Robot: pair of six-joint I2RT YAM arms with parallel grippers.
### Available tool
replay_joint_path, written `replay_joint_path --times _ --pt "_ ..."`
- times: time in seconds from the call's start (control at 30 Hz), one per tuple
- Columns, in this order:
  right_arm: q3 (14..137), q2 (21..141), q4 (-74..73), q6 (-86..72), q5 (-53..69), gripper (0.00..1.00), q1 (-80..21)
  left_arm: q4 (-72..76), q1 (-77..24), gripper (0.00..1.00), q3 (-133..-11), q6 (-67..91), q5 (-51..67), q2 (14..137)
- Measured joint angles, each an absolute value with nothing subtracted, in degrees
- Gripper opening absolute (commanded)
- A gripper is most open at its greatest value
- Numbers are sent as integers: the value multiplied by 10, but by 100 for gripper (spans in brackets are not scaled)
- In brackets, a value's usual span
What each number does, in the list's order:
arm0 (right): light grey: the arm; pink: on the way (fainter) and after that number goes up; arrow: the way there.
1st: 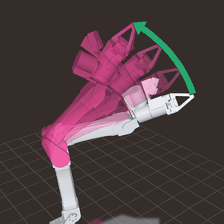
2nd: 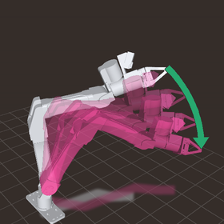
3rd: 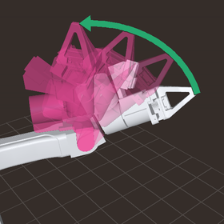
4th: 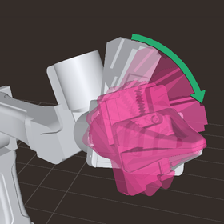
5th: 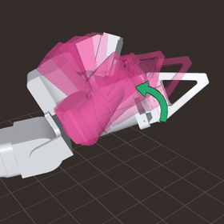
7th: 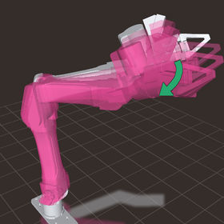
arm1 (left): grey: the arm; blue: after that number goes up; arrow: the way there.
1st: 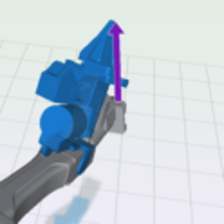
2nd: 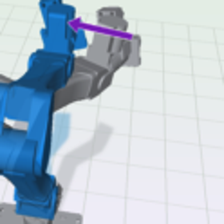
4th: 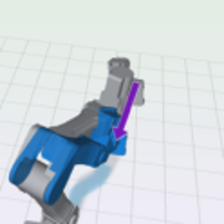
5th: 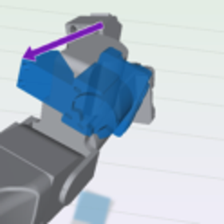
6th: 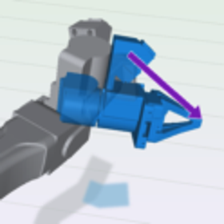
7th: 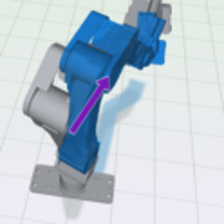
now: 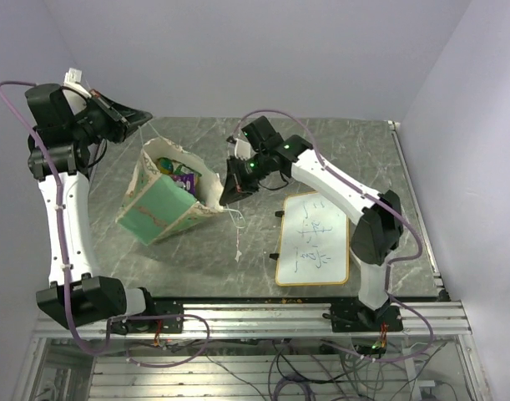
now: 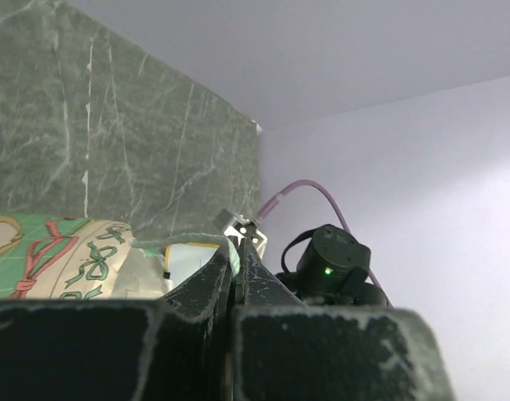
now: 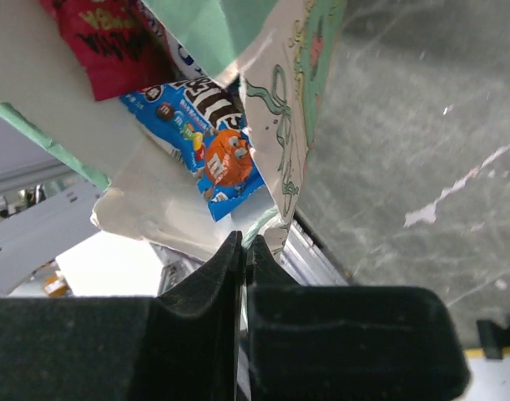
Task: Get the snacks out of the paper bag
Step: Adjust the paper bag at the center of the board.
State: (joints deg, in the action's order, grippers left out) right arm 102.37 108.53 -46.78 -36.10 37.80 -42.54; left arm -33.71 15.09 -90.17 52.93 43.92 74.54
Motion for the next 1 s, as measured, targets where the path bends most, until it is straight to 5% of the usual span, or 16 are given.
replay_joint_path --times 0.17,0.5,1.0 --pt "1070 1134 -474 -337 359 8 -425 -285 152 7 -899 540 456 753" --pt "818 1069 -453 -308 349 20 -444 -280 123 7 -628 570 476 552" --pt "850 959 -366 -206 217 42 -475 -342 121 7 -636 562 477 544"
